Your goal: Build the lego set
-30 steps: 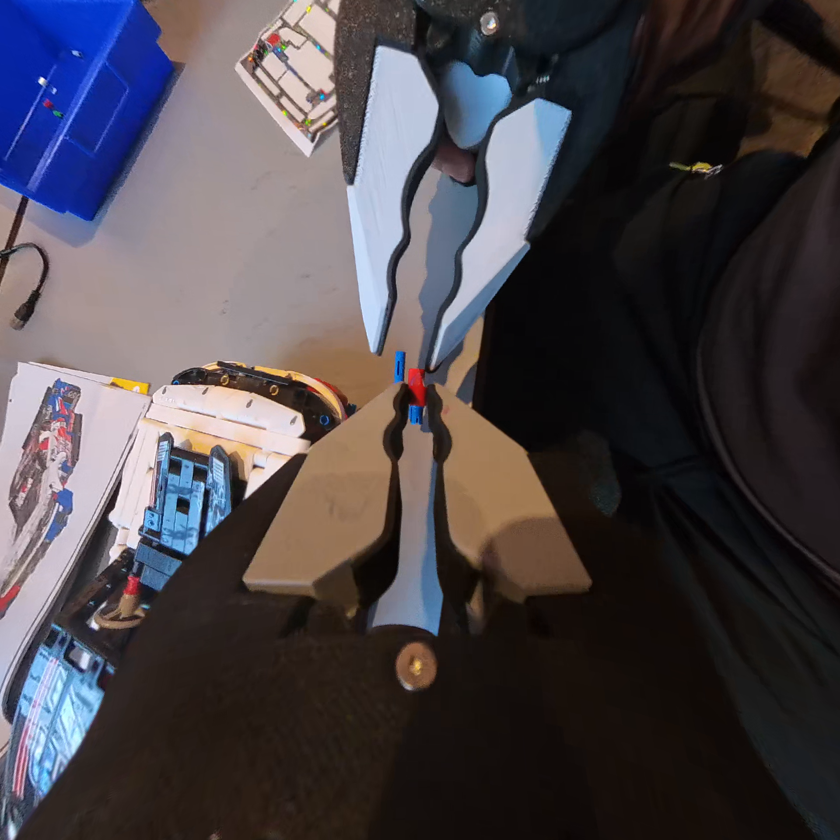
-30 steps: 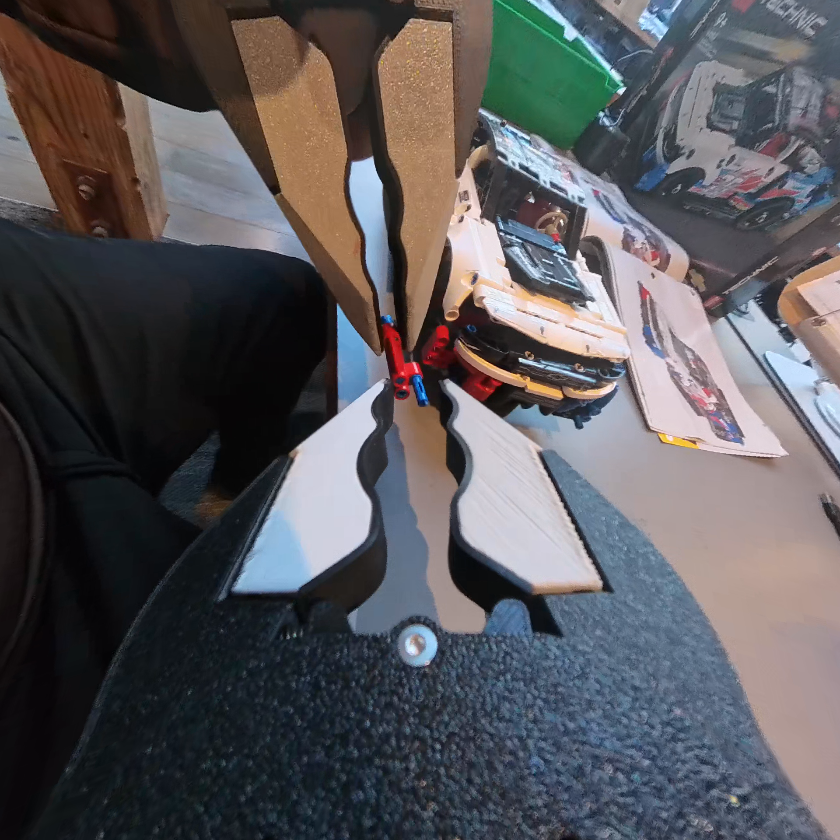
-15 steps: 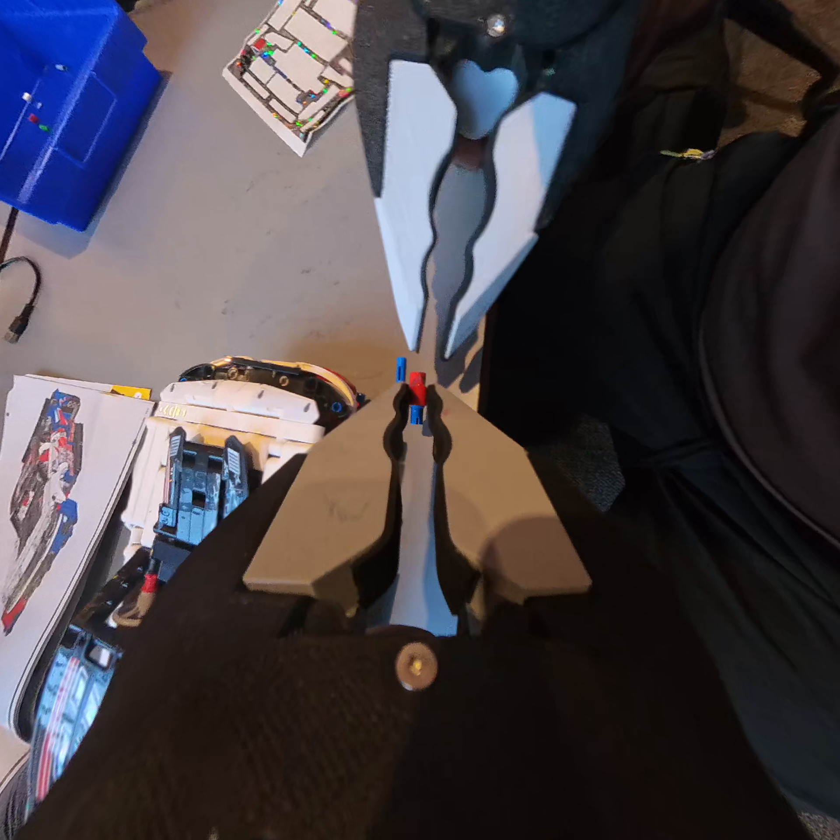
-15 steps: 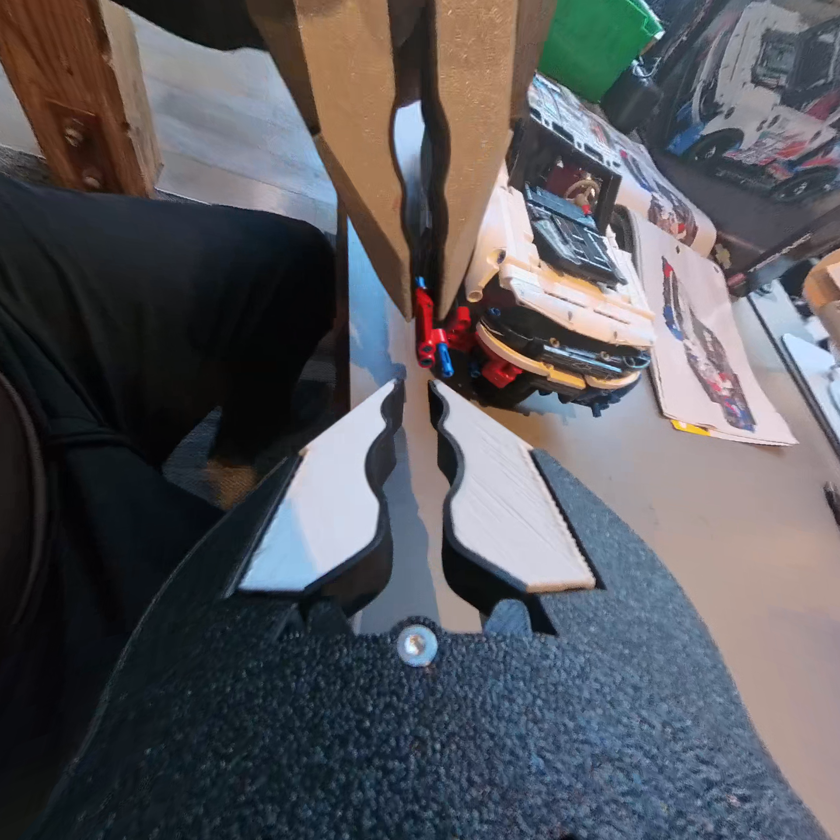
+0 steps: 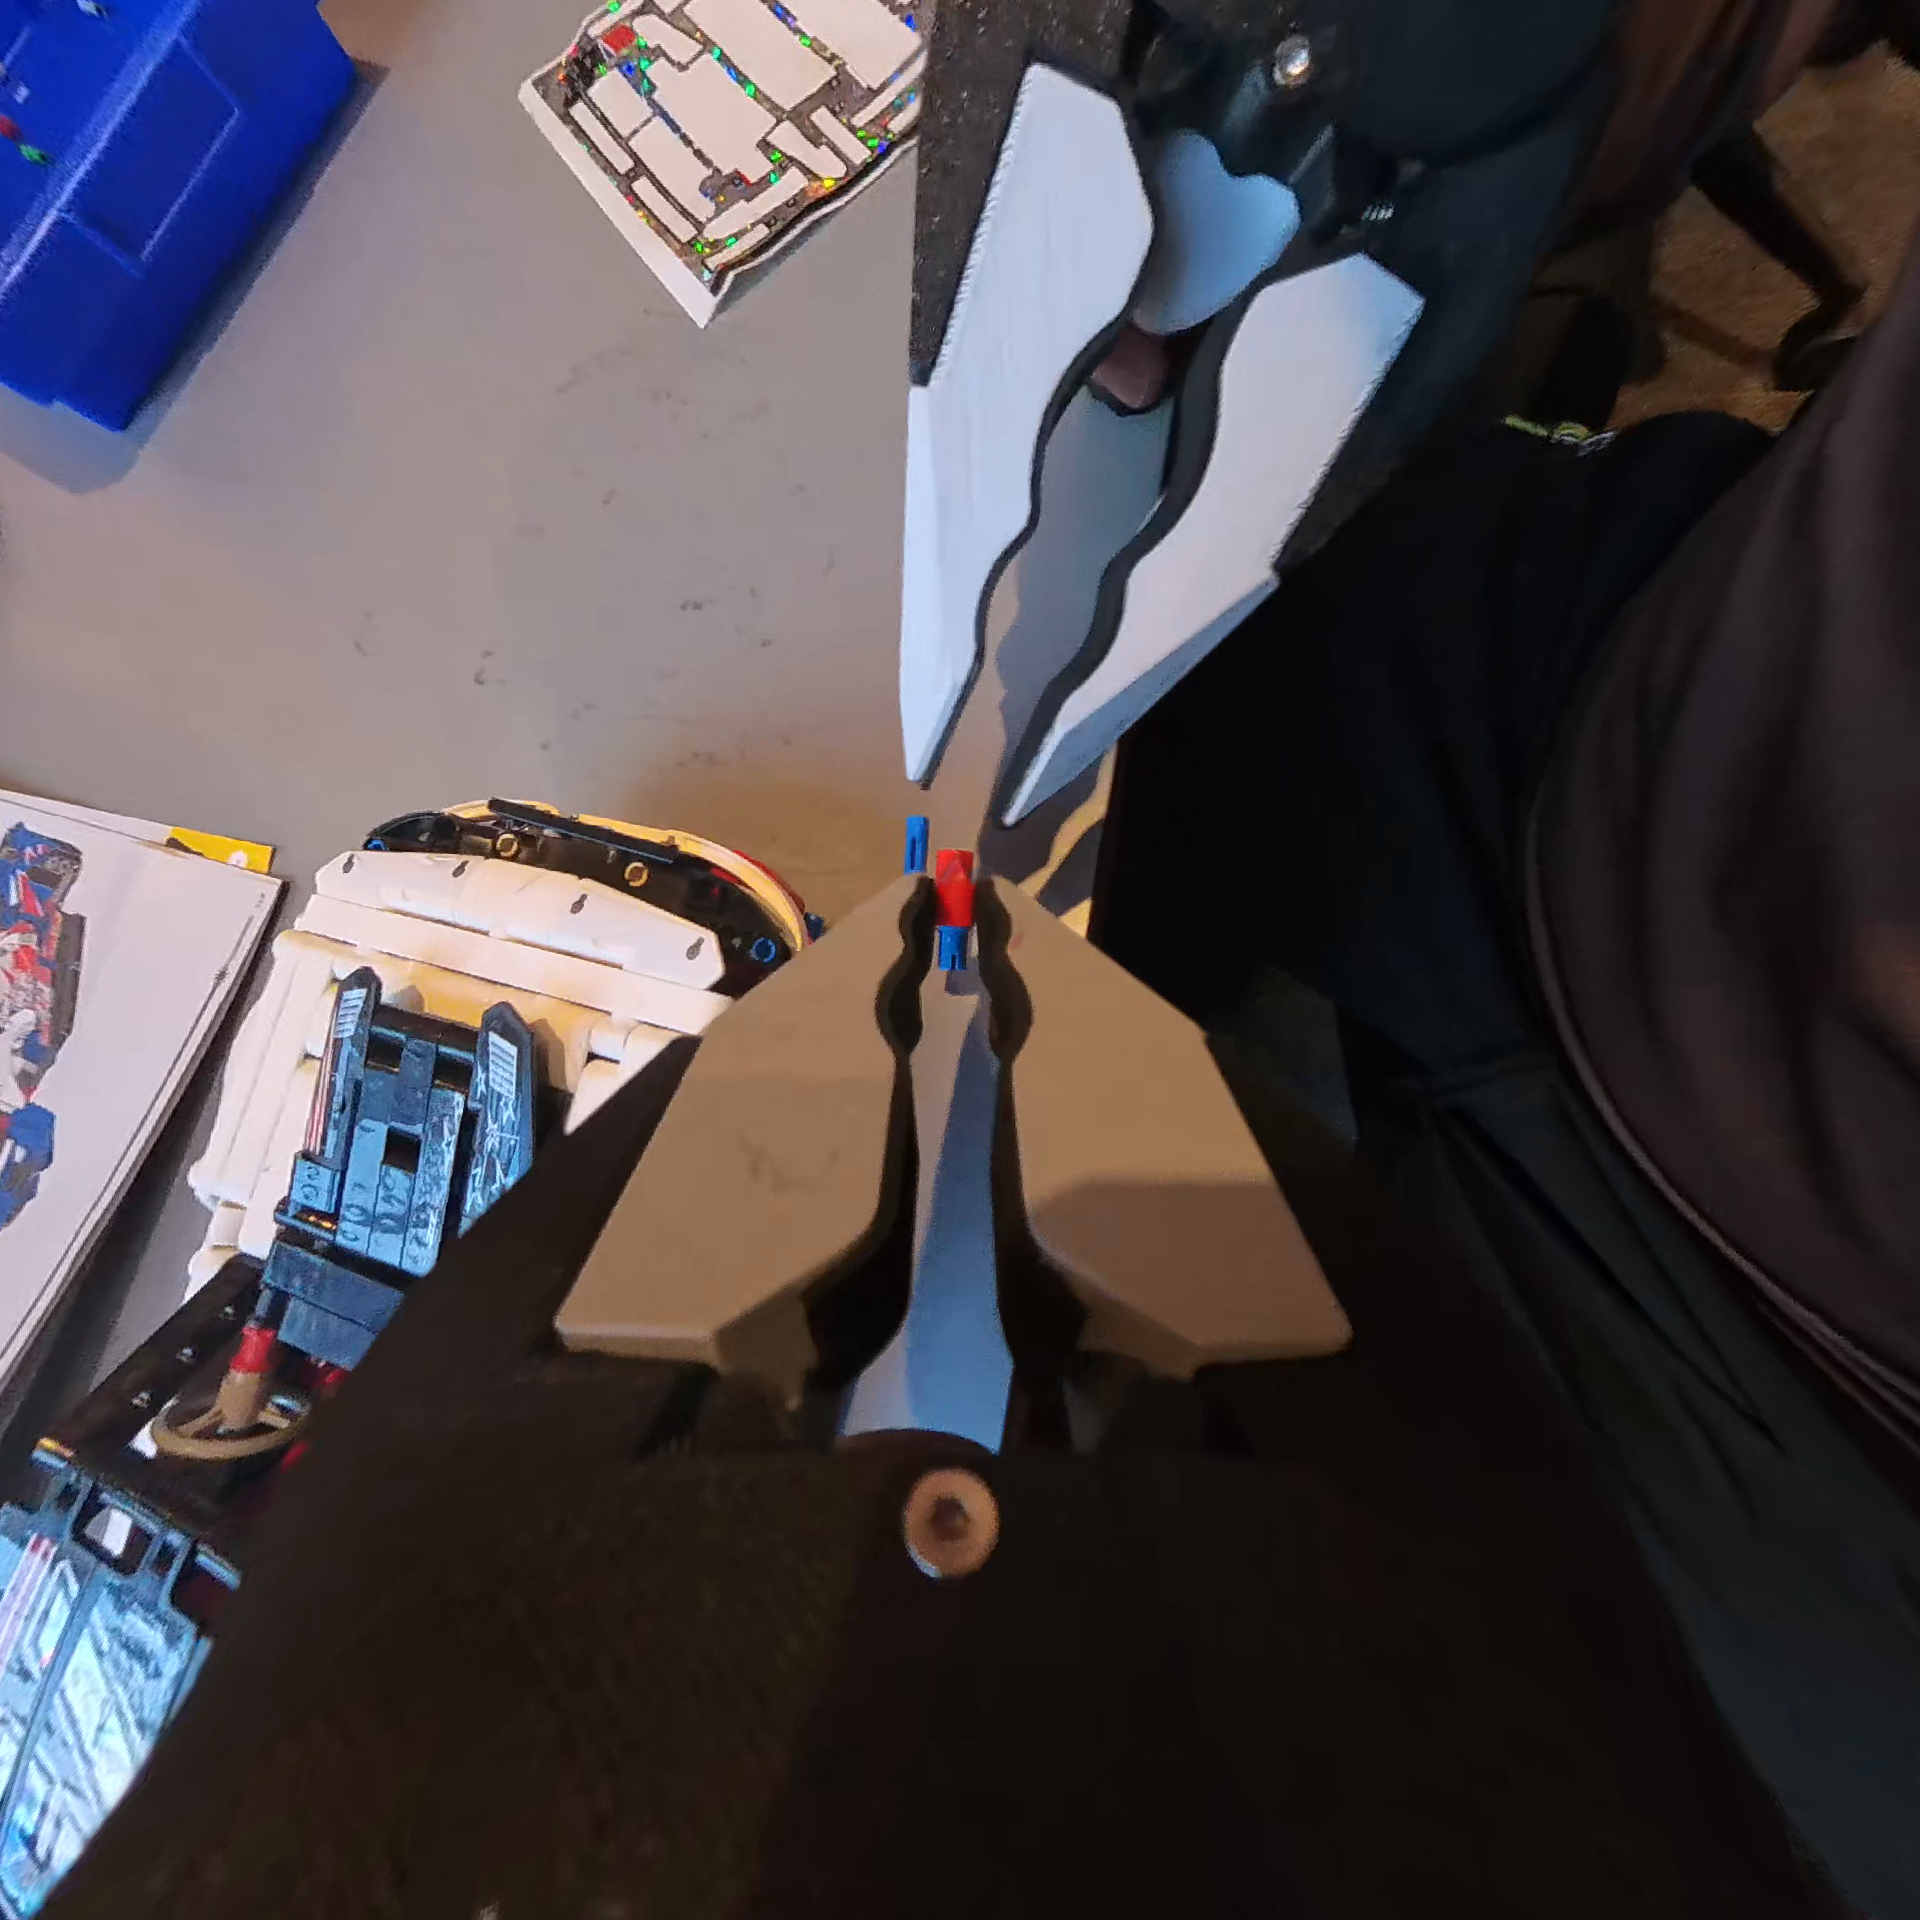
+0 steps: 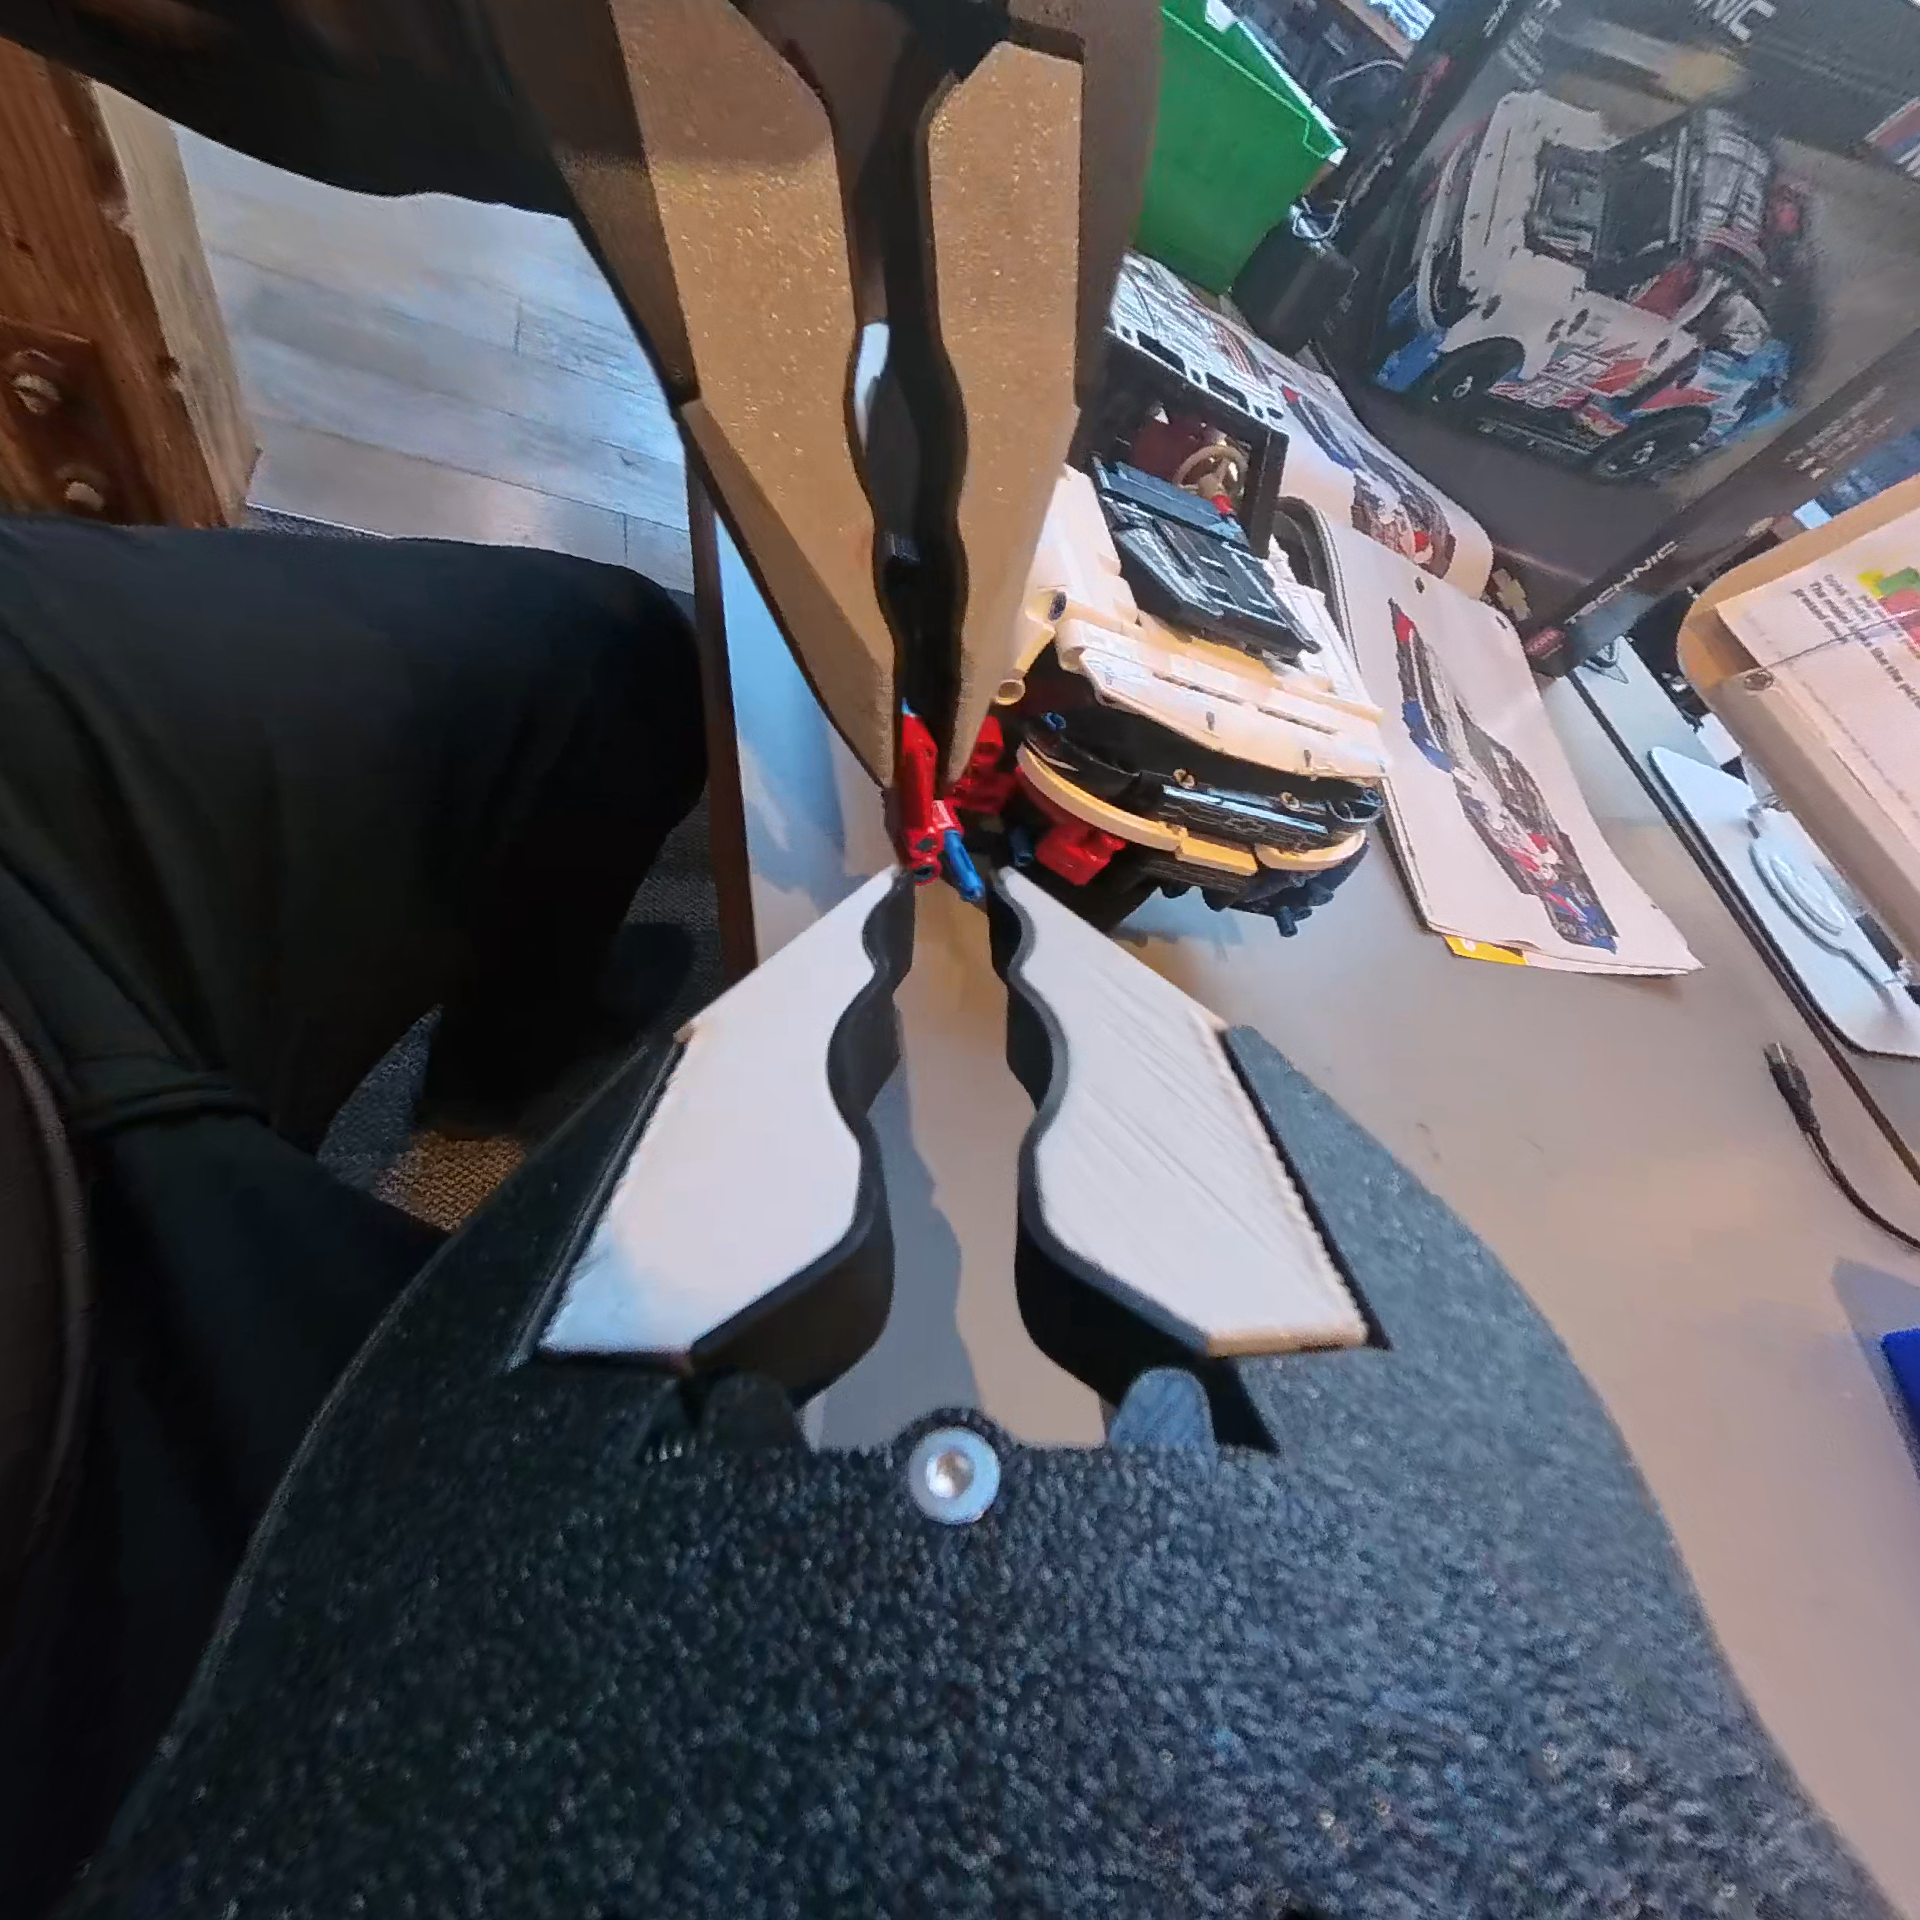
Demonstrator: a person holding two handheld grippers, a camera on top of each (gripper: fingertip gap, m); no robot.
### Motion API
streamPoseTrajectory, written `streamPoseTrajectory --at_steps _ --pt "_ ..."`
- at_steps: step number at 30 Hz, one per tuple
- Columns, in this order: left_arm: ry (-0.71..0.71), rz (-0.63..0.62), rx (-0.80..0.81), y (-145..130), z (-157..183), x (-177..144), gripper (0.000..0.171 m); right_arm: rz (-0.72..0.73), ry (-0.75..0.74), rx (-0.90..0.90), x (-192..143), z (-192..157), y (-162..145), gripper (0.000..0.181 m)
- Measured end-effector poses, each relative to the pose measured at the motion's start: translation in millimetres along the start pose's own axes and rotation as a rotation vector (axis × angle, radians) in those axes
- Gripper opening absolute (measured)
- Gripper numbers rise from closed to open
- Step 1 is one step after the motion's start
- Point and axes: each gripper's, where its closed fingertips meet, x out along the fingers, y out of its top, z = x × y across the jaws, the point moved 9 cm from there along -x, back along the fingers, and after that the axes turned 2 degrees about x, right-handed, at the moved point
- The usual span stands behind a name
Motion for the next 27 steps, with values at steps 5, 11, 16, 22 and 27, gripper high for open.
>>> streamPoseTrajectory --at_steps 5,11,16,22,27 --pt "0.009 -0.018 -0.049 -2 -3 -4 0.005 0.027 -0.049 -0.033 -2 -1 0 0.016" --pt "0.011 -0.049 -0.029 2 -2 -10 0.005 0.071 -0.031 -0.016 -11 3 -3 0.016" --pt "-0.001 -0.071 -0.008 8 -2 -9 0.005 0.045 0.024 0.013 -6 -2 1 0.018" --pt "-0.035 -0.127 -0.200 3 -10 -4 0.005 0.003 -0.081 -0.083 0 -10 3 0.023" --pt "-0.139 -0.107 -0.277 0 -10 -5 0.006 -0.045 -0.090 -0.306 0 -22 5 0.024"
